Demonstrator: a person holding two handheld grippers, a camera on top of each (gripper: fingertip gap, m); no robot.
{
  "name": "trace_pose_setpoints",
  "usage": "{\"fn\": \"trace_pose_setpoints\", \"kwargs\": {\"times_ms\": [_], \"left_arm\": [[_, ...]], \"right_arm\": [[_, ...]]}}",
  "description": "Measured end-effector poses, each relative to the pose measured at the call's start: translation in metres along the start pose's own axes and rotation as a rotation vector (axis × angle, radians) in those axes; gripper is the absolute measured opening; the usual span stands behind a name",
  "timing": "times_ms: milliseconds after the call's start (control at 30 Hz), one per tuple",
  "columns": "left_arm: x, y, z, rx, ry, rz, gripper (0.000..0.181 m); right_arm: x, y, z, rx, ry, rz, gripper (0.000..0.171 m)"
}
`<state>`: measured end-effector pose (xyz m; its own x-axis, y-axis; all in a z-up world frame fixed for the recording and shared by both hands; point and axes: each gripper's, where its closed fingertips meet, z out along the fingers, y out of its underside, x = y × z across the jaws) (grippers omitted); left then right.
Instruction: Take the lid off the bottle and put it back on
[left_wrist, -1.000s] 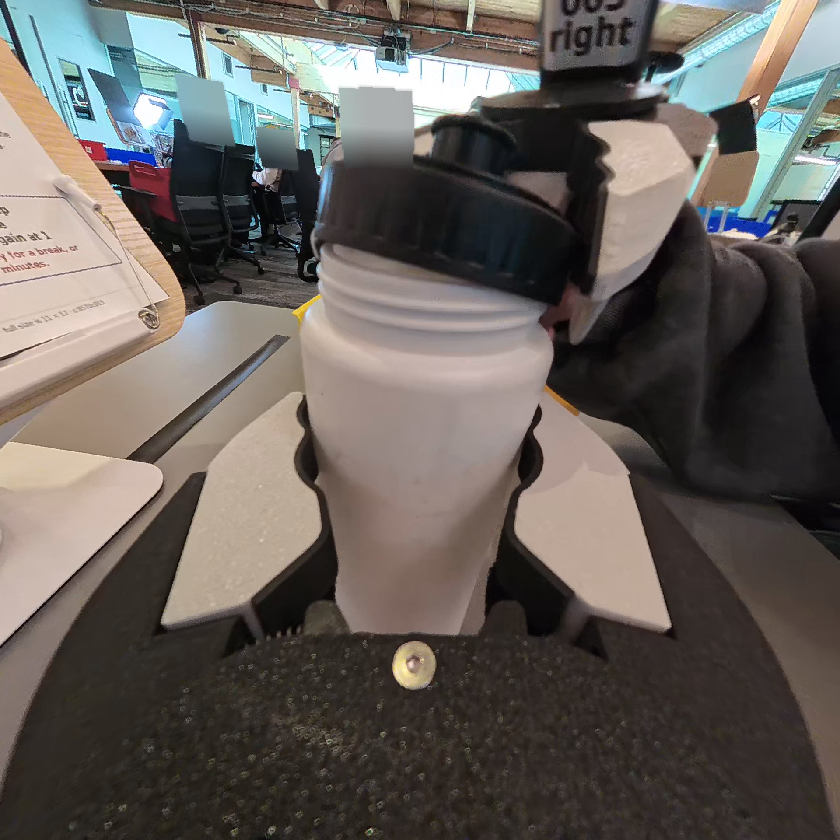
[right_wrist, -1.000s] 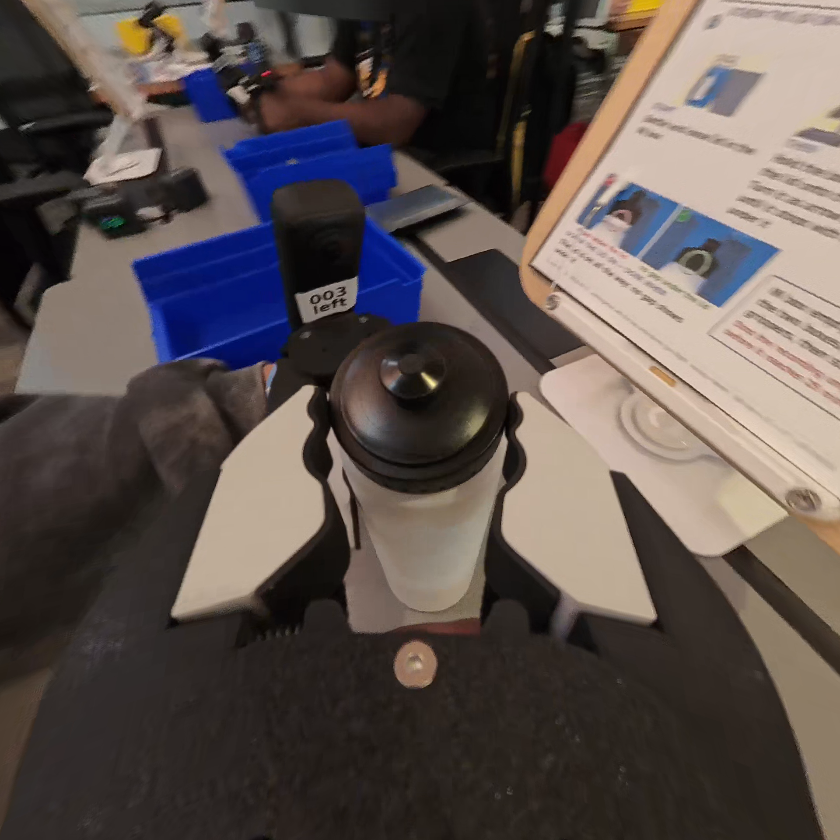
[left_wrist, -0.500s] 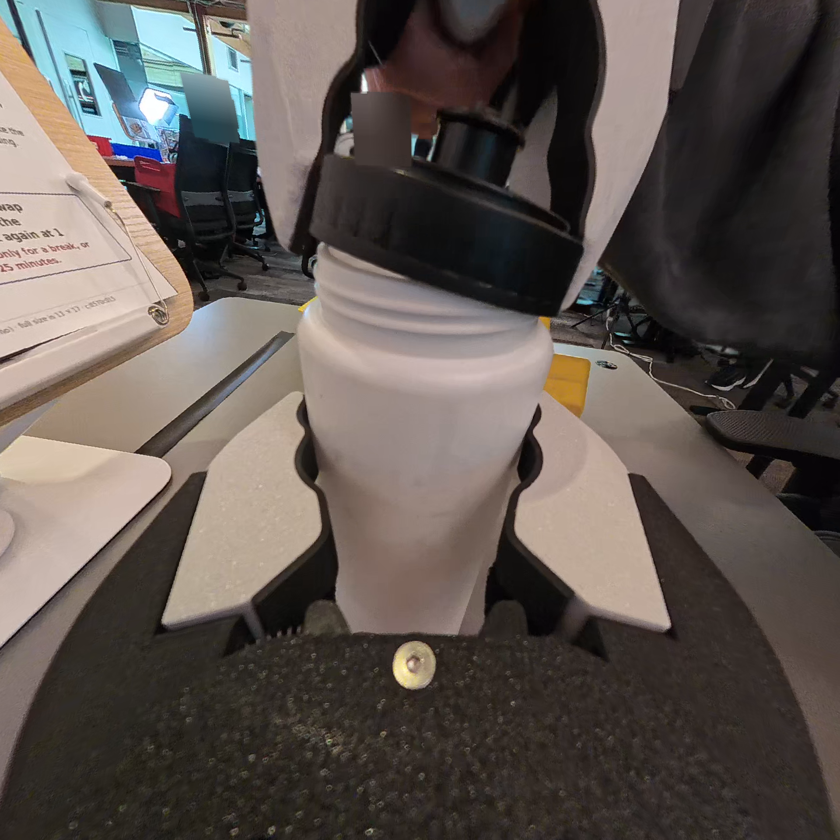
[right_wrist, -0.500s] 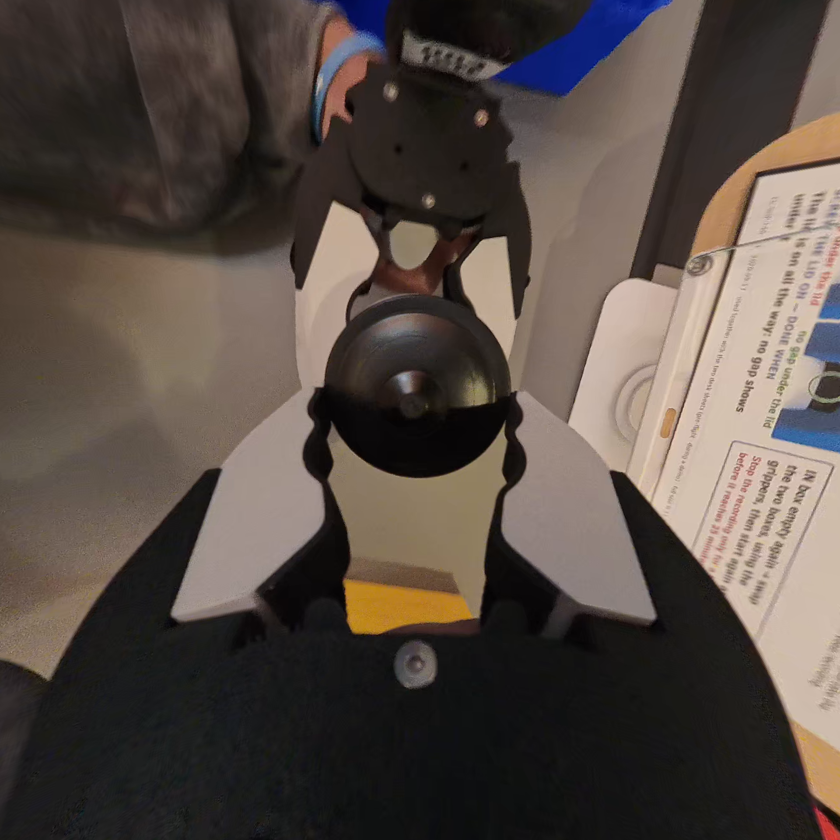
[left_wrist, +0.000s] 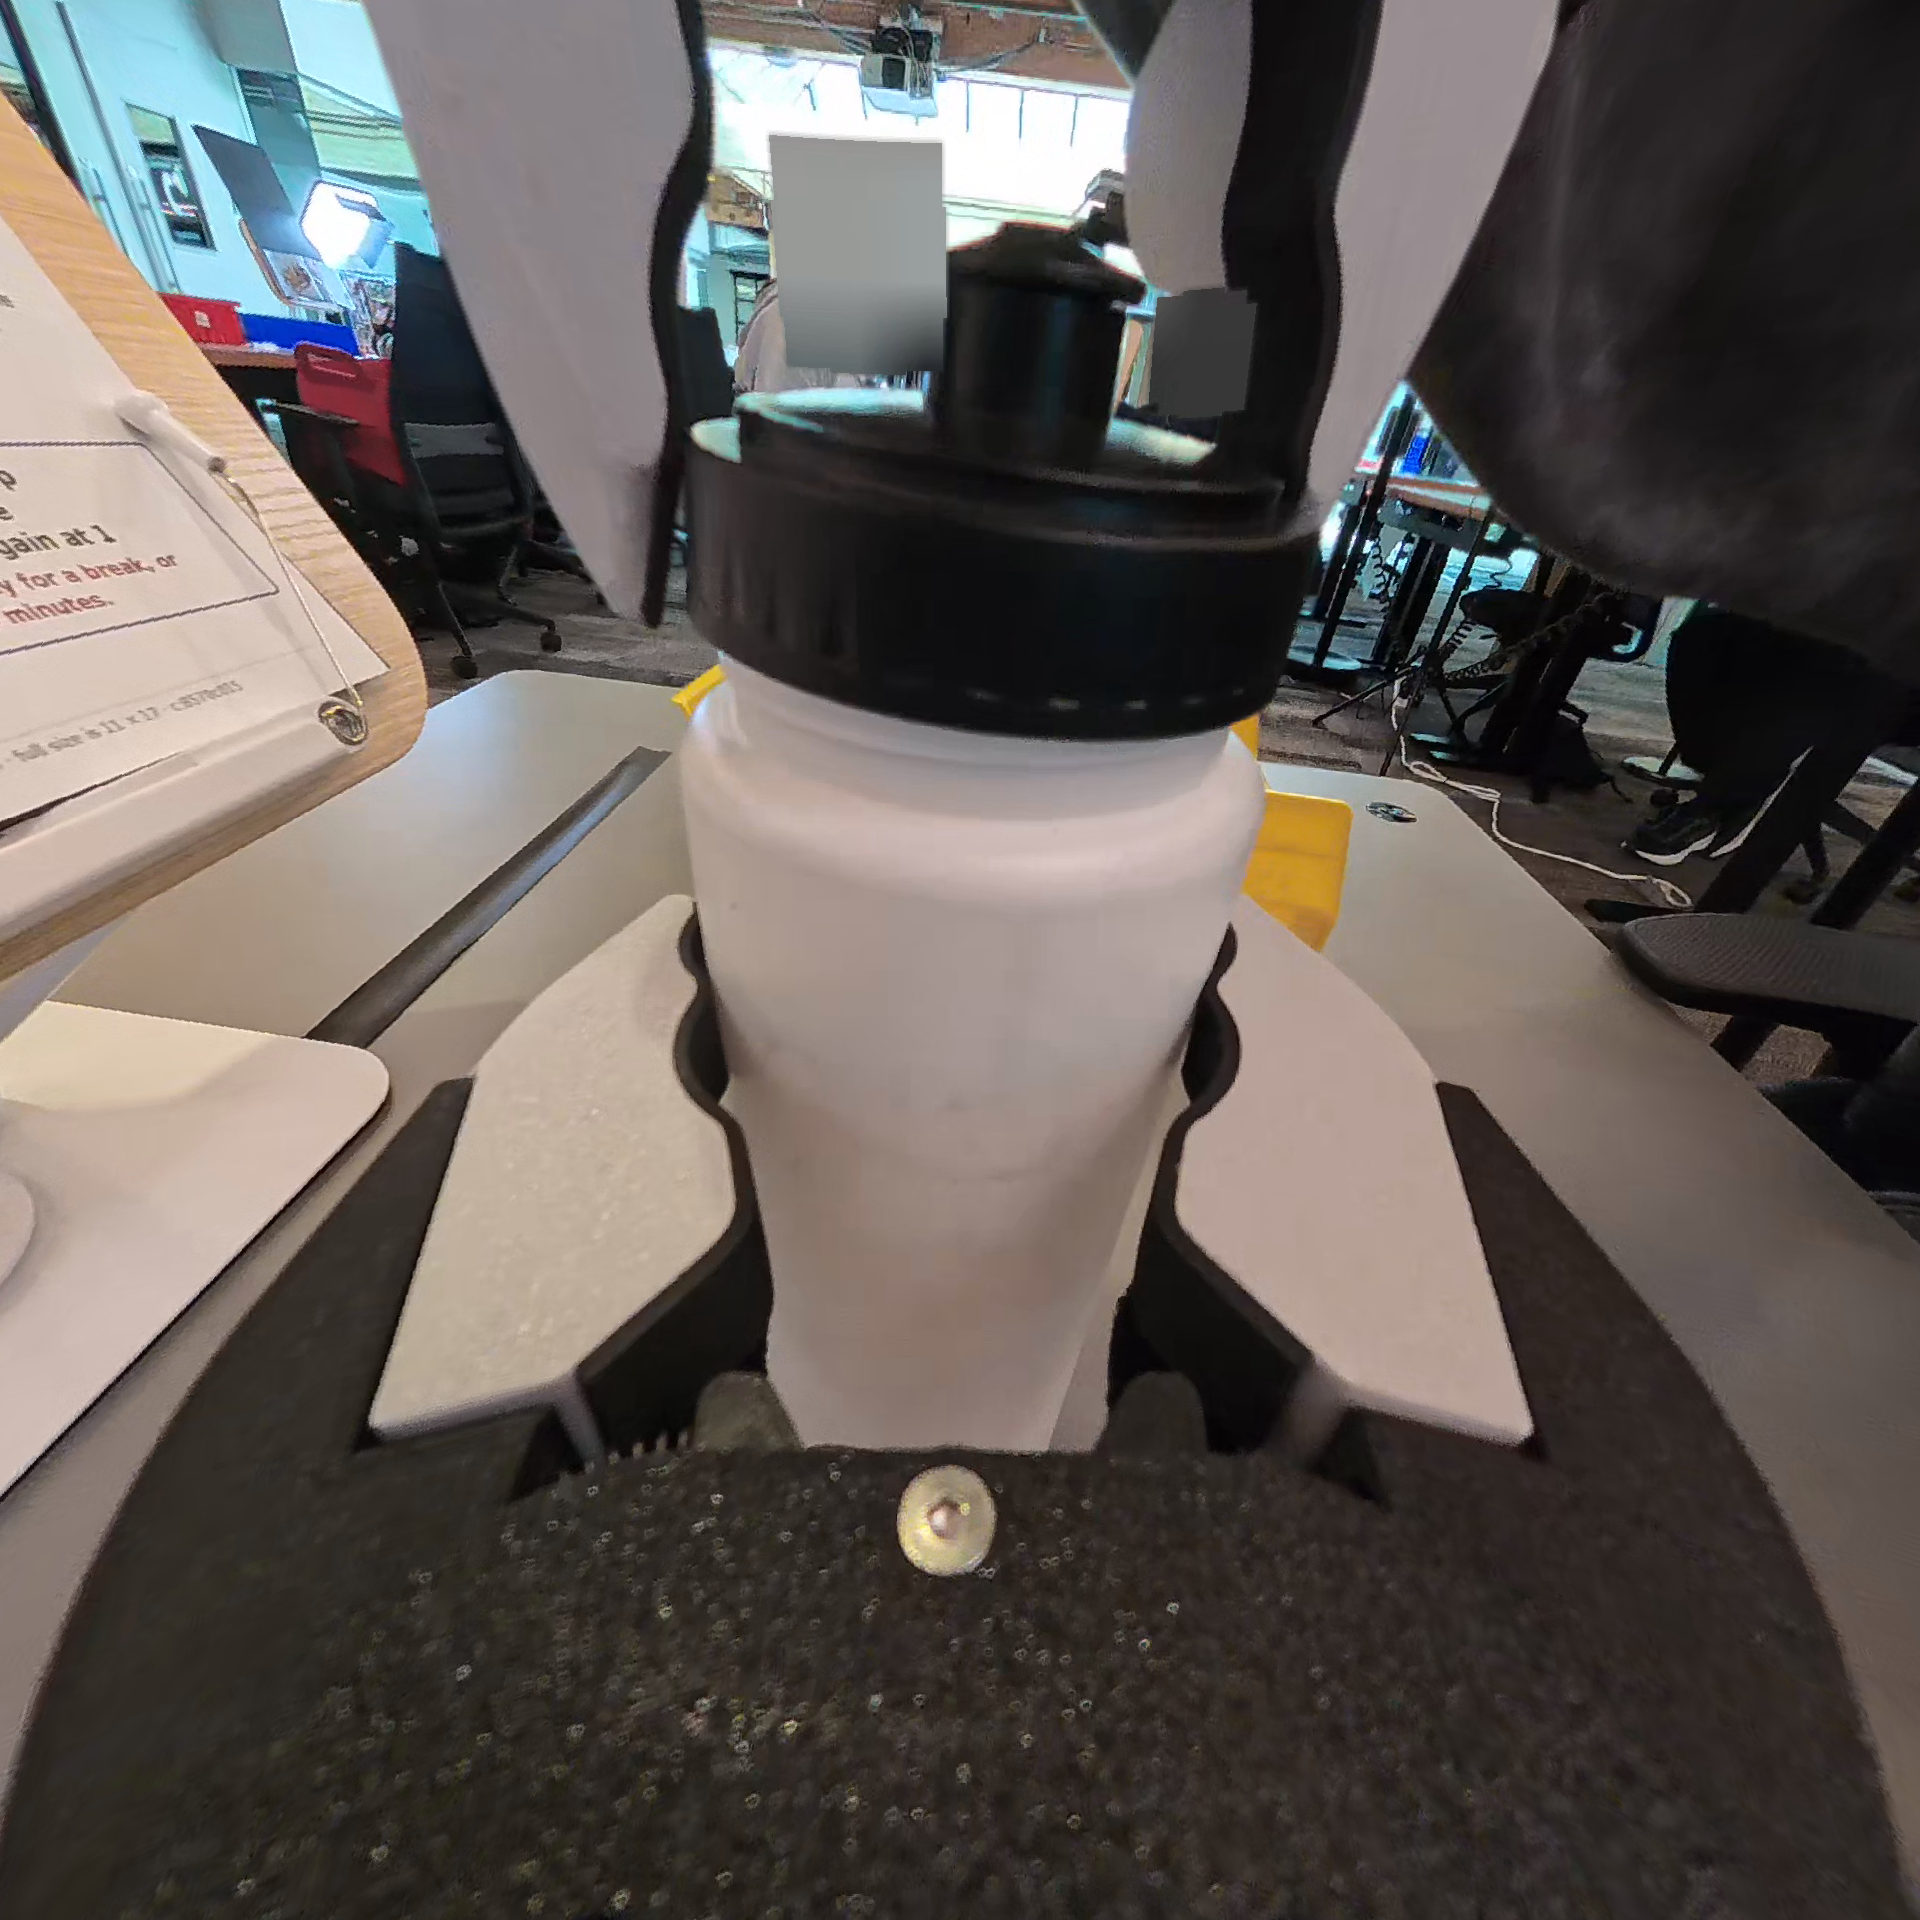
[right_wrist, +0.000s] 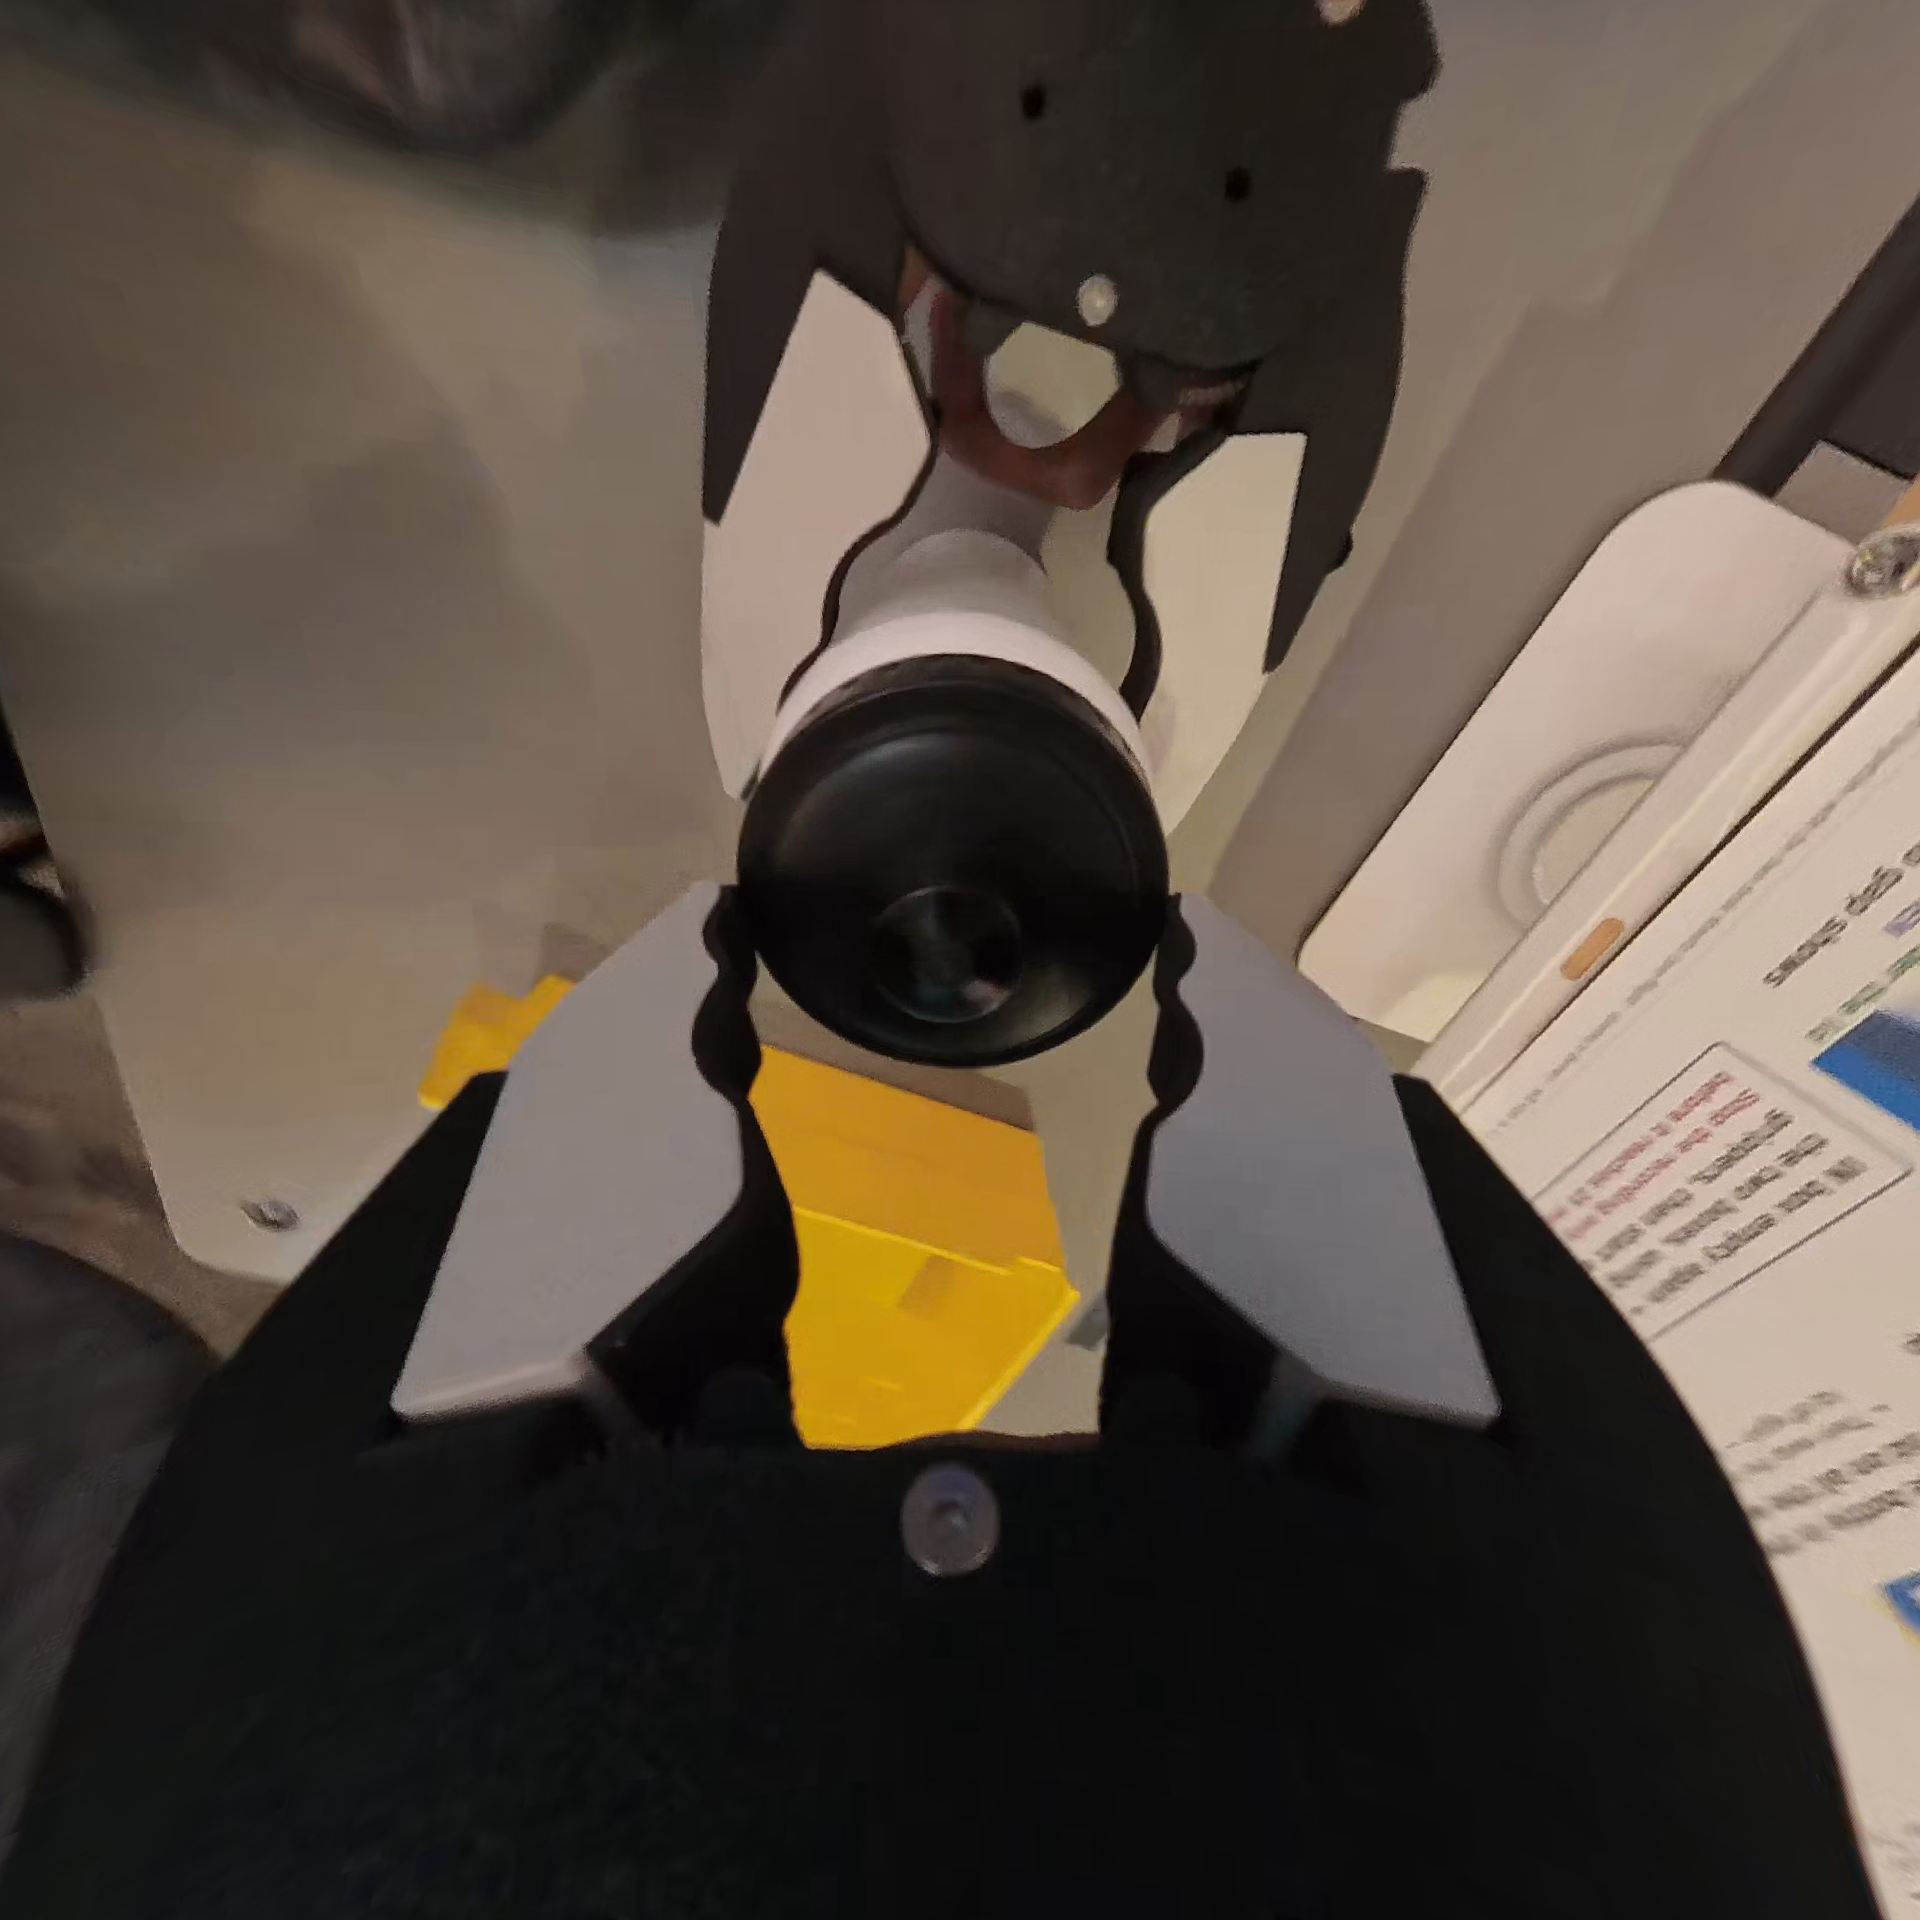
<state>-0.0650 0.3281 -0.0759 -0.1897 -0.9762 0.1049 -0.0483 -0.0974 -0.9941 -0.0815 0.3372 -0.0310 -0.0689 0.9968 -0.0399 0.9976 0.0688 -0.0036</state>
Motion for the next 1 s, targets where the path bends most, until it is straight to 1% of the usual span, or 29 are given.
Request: {"fn": "trace_pose_setpoints", "kwargs": {"times_ms": [67, 133, 200, 300, 433, 533, 567, 633, 667, 700, 767, 867, 933, 967, 1000], "left_arm": [[0.0, 0.0, -0.001, 0.002, -0.001, -0.001, 0.087], [-0.002, 0.0, -0.002, 0.005, -0.008, -0.006, 0.087], [-0.003, -0.001, -0.004, 0.01, -0.01, -0.012, 0.087], [-0.004, -0.001, -0.005, 0.018, -0.01, -0.013, 0.087], [-0.001, 0.0, -0.001, 0.002, -0.006, 0.003, 0.087], [0.001, 0.001, 0.001, -0.016, -0.007, 0.016, 0.087], [0.0, 0.001, 0.0, -0.013, -0.012, 0.011, 0.087], [-0.004, -0.001, -0.004, 0.007, -0.02, -0.01, 0.087], [-0.004, -0.001, -0.005, 0.013, -0.019, -0.013, 0.087], [-0.003, -0.001, -0.004, 0.011, -0.019, -0.003, 0.087], [-0.002, 0.0, -0.002, -0.003, -0.023, 0.003, 0.087], [-0.003, 0.0, -0.003, 0.004, -0.02, -0.003, 0.087], [-0.004, -0.001, -0.004, 0.013, -0.018, -0.01, 0.087], [-0.003, -0.001, -0.005, 0.015, -0.016, -0.012, 0.087], [-0.003, -0.001, -0.004, 0.015, -0.014, -0.011, 0.087]], "right_arm": [[0.001, 0.0, 0.0, -0.05, -0.024, -0.053, 0.074], [0.003, -0.001, 0.0, -0.09, -0.054, -0.061, 0.074], [0.004, -0.002, 0.0, -0.11, -0.081, -0.024, 0.074], [0.004, -0.005, 0.001, -0.096, -0.085, 0.072, 0.074], [-0.005, -0.001, 0.002, -0.106, -0.072, 0.341, 0.074], [-0.013, 0.001, 0.002, -0.123, -0.052, 0.583, 0.074], [-0.013, 0.0, 0.002, -0.102, -0.042, 0.678, 0.074], [-0.007, -0.009, 0.003, 0.0, -0.022, 0.896, 0.075], [-0.004, -0.012, 0.004, 0.045, -0.013, 0.965, 0.075], [-0.006, -0.013, 0.004, 0.051, -0.016, 1.001, 0.075], [-0.01, -0.01, 0.005, 0.009, -0.01, 1.012, 0.076], [-0.014, -0.01, 0.003, 0.015, -0.009, 0.94, 0.095], [-0.015, -0.009, -0.005, 0.019, 0.029, 0.777, 0.108], [-0.014, -0.007, -0.011, 0.008, 0.056, 0.68, 0.111], [-0.014, -0.006, -0.017, 0.002, 0.087, 0.54, 0.11]]}}
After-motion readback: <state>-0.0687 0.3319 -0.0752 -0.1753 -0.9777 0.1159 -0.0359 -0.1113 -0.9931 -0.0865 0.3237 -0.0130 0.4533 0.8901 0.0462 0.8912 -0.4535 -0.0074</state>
